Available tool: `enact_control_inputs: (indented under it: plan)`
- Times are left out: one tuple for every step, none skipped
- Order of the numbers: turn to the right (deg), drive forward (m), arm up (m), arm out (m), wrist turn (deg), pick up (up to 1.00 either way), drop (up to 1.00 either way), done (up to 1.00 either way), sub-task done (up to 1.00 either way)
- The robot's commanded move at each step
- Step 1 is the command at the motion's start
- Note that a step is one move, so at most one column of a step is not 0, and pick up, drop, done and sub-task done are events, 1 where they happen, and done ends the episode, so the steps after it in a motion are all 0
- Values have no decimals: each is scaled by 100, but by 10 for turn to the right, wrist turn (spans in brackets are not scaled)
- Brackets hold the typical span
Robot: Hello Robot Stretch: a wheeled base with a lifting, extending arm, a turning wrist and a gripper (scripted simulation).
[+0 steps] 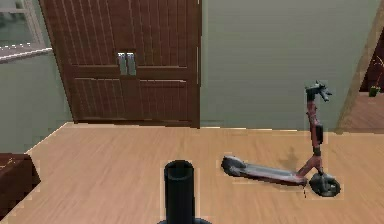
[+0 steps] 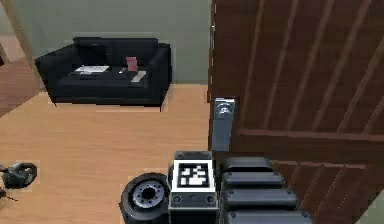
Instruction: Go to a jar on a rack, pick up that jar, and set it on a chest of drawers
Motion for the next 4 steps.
enact_control_inputs:
  plan:
    - [-210, 0, 0, 0, 0, 0, 0, 0, 0]
    - [0, 30, 0, 0, 0, 0, 0, 0, 0]
    - [180, 0, 0, 0, 0, 0, 0, 0, 0]
    - [0, 30, 0, 0, 0, 0, 0, 0, 0]
